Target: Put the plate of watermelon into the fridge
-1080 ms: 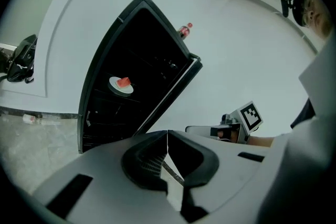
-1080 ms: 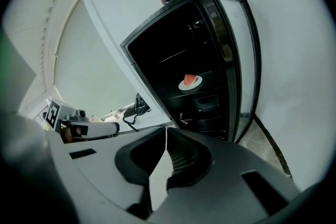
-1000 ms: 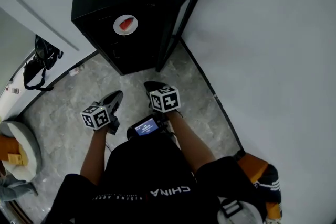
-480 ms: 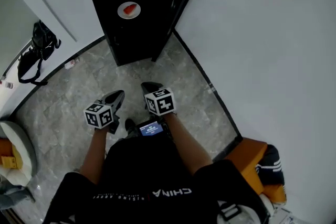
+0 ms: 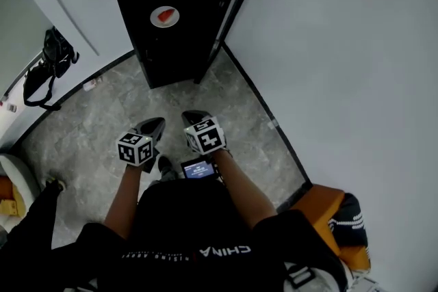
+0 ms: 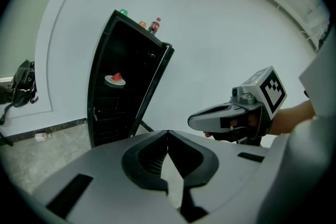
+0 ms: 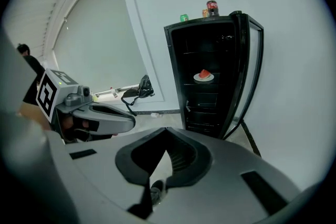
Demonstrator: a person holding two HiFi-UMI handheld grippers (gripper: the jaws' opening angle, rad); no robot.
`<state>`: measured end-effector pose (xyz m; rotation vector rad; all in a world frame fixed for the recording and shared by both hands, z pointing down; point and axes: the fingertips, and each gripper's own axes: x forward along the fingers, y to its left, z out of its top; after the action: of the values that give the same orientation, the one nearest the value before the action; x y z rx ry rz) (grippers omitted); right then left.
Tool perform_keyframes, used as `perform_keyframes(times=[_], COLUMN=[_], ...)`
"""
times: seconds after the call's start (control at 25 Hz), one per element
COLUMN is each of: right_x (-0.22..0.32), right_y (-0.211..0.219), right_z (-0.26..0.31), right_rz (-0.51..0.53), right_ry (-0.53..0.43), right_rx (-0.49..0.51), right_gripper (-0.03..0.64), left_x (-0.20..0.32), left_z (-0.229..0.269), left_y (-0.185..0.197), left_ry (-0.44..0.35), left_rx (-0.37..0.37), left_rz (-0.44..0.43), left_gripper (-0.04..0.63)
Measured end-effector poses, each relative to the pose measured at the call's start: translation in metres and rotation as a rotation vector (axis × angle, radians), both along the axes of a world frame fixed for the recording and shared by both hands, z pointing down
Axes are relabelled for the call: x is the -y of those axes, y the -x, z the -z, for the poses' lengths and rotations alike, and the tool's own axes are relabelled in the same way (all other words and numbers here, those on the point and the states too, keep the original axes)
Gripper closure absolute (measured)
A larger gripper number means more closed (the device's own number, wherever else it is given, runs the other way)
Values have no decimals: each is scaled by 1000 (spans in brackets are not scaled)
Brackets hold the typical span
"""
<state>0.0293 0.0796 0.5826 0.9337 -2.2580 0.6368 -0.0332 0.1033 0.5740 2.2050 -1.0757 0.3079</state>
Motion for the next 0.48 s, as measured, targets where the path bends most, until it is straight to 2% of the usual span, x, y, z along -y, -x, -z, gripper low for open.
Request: perform_keyframes(times=[0.28,0.48], right_x=[-2,2], right_y=[-10,-9], right_z=[12,18], right_rz=[71,107], right_ry=[13,2], right_rx=[29,46], right_gripper=[601,601], left_x=[3,6], left_z=[9,20], left_y=[-29,-33], left_ry=[-37,-58], left_rx=[28,6], left_rz=[6,24], left_gripper=[583,582])
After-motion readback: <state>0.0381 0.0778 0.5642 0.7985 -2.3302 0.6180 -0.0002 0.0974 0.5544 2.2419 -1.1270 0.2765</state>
